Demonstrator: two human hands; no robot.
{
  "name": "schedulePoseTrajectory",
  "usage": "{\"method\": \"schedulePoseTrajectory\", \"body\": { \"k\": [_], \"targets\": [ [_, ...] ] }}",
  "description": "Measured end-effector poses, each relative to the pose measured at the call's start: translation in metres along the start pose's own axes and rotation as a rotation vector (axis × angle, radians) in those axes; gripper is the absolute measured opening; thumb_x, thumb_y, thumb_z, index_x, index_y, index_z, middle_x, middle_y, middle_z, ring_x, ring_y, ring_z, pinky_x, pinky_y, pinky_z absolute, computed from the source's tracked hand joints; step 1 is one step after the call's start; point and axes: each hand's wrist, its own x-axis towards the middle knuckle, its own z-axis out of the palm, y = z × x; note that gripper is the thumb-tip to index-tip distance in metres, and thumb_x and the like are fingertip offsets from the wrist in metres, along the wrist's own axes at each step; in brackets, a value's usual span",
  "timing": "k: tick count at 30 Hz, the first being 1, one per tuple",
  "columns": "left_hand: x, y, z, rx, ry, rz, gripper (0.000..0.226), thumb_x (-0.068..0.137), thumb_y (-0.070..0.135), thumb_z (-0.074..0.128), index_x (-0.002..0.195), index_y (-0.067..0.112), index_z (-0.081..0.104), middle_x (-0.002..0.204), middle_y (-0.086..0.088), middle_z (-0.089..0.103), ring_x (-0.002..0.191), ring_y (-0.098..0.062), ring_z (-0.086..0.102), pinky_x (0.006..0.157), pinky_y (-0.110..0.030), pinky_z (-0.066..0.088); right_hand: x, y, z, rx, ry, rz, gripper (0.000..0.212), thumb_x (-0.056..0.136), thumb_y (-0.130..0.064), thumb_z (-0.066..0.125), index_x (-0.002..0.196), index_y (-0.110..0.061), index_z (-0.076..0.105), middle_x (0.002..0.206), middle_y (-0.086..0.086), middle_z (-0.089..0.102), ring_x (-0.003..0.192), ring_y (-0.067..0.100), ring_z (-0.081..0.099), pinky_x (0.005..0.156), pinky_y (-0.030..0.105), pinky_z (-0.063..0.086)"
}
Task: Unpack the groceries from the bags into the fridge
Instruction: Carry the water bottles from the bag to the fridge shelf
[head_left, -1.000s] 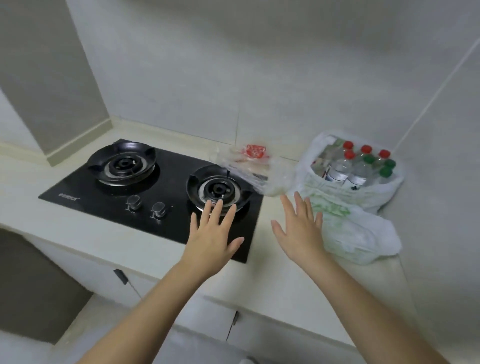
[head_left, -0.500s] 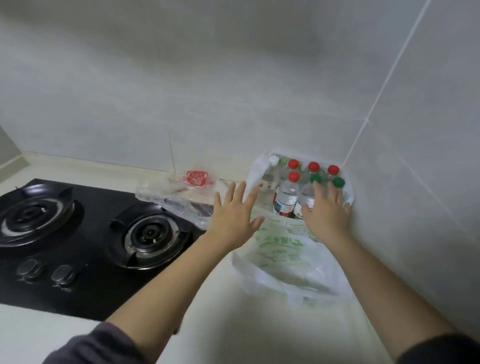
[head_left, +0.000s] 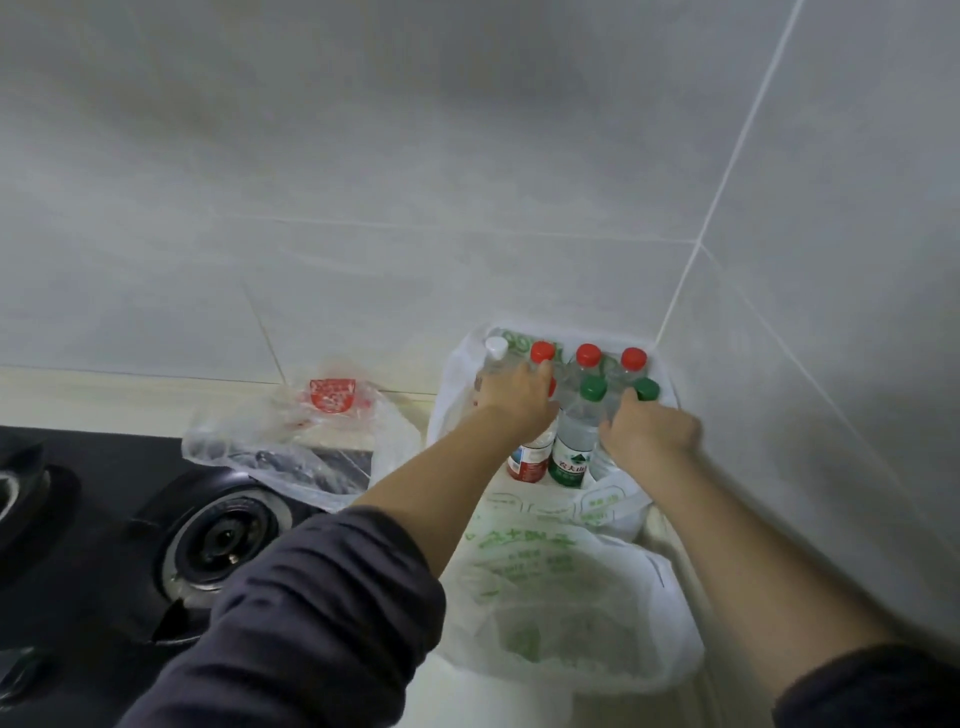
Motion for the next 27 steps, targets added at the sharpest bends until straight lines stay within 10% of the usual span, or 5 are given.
{"method": "schedulePoseTrajectory", "body": {
  "k": [5,15,27],
  "targets": [
    [0.013,0.006,0.007,0.006,0.017,-0.019,0.045,0.099,0.046,0.042,0.133,0.015,0.039,0.077,-0.001,0.039,0.071,-0.023,0.044,0.047,-0.028,0.023,0.006,0.002,0.004,0.02,0.001,0.001,0.035,0.101,-0.037,0.035,0.128,-0.018,0.045,0.117,0.006,0.066,0.108,0.028,0.063,0.069,0.03,0.033],
    [-0.014,-0.004,0.006,-0.5,0.174,-0.197,0.024,0.088,0.035,0.056,0.098,0.017,0.045,0.071,0.006,0.046,0.074,-0.023,0.058,0.05,-0.028,0.034,0.008,0.008,-0.004,0.149,-0.037,0.011,0.042,0.095,-0.051,0.043,0.114,-0.02,0.064,0.101,0.003,0.064,0.097,0.025,0.062,0.067,0.027,0.038],
    [-0.144,-0.075,-0.16,-0.728,0.751,-0.309,0.022,0.073,0.032,0.066,0.085,0.015,0.059,0.067,0.004,0.058,0.068,-0.02,0.054,0.055,-0.029,0.042,-0.067,-0.044,-0.154,0.756,0.471,-0.372,0.031,0.073,-0.033,0.062,0.055,-0.013,0.046,0.051,-0.001,0.045,0.049,0.018,0.042,0.047,0.025,0.027]
  ]
}}
